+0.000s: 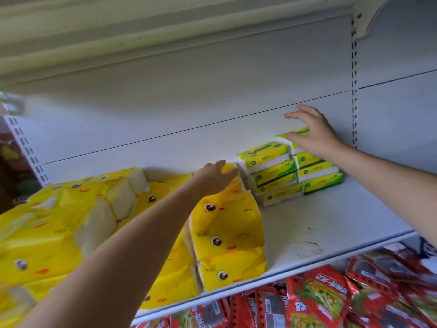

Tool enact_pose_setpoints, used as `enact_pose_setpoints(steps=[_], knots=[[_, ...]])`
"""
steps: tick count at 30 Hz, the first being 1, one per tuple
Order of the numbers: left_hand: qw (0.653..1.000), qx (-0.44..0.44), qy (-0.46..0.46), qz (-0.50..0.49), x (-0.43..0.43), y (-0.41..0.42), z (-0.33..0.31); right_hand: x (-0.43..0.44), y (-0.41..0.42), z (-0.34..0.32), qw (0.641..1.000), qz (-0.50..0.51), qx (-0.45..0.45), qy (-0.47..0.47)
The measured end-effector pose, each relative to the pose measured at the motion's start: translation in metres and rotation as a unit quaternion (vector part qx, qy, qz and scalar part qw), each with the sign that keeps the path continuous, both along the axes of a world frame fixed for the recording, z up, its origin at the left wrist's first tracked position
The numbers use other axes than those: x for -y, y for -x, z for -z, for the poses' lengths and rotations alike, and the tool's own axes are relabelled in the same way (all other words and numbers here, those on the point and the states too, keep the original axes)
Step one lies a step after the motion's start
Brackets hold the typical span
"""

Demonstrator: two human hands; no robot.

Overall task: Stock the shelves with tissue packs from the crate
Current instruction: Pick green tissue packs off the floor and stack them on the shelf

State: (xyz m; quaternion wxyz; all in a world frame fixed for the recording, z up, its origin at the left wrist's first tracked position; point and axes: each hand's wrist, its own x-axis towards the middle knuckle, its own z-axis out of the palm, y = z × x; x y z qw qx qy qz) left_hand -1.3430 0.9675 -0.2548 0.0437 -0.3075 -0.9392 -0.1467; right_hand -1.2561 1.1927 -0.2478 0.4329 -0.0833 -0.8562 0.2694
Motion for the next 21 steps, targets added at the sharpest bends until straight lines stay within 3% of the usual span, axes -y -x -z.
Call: enact_pose_setpoints(steps=[12,21], knots=[[0.995,-0.086,-0.048,-0.016,0.155,0.007,-0.072,0.227,0.033,-0.041,0.966,-0.181,0.111,-0.146],[0.985,-0.101,-0.069,-0.121,0.373,0.058,-0.077,0.425,0.074,-0.062,0.93,-0.249,0.129,-0.238]])
